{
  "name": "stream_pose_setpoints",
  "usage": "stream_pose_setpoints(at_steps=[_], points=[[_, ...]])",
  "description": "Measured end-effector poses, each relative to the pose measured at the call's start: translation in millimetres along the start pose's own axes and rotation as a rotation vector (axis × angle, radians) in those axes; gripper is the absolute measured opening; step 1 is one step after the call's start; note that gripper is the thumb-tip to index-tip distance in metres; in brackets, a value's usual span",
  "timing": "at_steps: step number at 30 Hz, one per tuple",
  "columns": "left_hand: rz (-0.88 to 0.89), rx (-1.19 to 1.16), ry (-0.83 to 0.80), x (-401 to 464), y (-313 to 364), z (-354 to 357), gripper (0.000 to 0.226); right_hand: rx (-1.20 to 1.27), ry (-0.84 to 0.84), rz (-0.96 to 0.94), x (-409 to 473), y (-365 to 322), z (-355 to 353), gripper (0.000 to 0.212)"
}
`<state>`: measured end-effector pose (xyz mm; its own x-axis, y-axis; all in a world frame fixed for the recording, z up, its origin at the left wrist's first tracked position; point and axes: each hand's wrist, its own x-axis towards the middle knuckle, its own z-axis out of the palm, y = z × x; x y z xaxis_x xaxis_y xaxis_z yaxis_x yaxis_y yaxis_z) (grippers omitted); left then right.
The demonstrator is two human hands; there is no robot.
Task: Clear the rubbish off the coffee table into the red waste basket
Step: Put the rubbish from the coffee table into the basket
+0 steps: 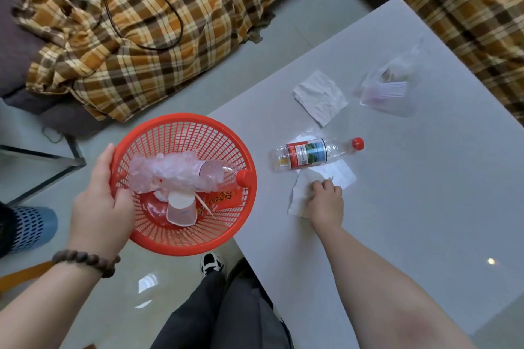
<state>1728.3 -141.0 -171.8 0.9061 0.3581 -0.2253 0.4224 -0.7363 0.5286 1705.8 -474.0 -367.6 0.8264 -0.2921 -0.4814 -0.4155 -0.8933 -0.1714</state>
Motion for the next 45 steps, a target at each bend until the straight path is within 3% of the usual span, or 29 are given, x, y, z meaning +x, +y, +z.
stream_pose_setpoints(at_steps=[6,13,16,20,26,32,36,41,45], points=[[-0.043,0.031,0.019,-6,-6,-7,0.063,0.301,-0.020,0.004,-13,-12,-22,0.022],[-0.103,-0.012,0.015,-12,-9,-15,0.061,0.783,0.236,-0.109,-83,-61,-102,0.014],[-0.103,-0.033,0.011,-15,-3,-17,0.059,0.892,0.305,-0.294,-115,-96,-137,0.014],[-0.059,-0.058,-0.015,-21,10,-19,0.060,0.666,0.228,-0.609,-142,-145,-152,0.008],[0.021,-0.108,-0.027,-27,26,-26,0.056,0.310,0.087,-0.809,-147,-183,-142,0.024],[0.040,-0.114,-0.018,-22,31,-29,0.060,0.306,-0.032,-0.771,-145,-183,-138,0.034],[0.011,-0.098,-0.019,-16,29,-25,0.059,0.513,0.054,-0.736,-142,-172,-145,0.033],[-0.029,-0.065,-0.014,-10,24,-28,0.057,0.652,0.270,-0.453,-98,-134,-153,0.024],[-0.052,-0.040,-0.013,-7,17,-28,0.056,0.523,0.160,-0.244,-45,-91,-129,0.028]])
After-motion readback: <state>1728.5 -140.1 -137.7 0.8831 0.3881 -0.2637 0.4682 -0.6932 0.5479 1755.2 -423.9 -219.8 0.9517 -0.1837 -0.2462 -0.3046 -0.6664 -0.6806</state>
